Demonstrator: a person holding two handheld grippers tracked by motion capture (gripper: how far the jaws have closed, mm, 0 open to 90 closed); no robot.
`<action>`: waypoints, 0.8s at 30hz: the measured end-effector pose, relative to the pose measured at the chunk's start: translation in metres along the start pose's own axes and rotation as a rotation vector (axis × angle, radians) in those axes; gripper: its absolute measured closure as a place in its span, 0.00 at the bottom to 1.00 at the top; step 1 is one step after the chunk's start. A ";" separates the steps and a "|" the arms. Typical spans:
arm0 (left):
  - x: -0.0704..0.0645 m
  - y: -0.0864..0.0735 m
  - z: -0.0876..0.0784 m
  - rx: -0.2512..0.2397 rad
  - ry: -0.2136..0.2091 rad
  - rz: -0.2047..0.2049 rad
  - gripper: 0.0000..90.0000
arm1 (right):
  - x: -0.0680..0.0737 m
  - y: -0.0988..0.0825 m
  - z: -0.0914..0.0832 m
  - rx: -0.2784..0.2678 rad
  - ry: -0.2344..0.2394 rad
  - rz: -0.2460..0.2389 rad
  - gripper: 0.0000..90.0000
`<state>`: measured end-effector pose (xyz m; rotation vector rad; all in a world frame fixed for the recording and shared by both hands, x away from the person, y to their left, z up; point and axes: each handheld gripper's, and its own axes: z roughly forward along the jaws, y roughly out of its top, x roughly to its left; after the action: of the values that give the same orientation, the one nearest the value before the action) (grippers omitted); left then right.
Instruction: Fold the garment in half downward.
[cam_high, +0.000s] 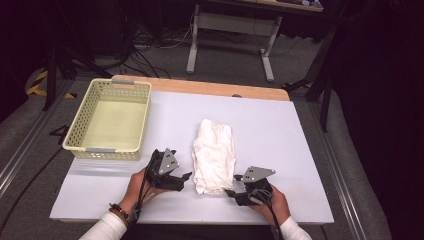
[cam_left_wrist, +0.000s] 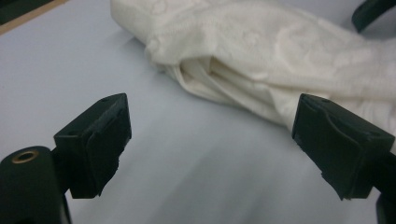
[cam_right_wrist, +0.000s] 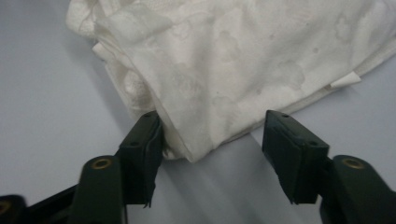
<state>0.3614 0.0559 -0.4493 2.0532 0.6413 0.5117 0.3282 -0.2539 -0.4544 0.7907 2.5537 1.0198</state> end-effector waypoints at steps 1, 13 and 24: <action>0.000 0.005 0.001 -0.011 -0.004 -0.003 0.14 | 0.000 0.000 0.000 0.001 0.004 0.010 0.51; 0.032 0.063 0.046 -0.012 0.028 -0.081 0.17 | 0.007 0.004 -0.001 -0.022 -0.048 0.015 0.33; 0.061 0.069 0.109 0.131 0.029 -0.229 0.13 | 0.004 0.016 0.011 -0.011 -0.032 0.062 0.26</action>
<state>0.4887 -0.0078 -0.4396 2.0623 0.9356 0.3741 0.3359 -0.2359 -0.4511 0.8811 2.5088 1.0302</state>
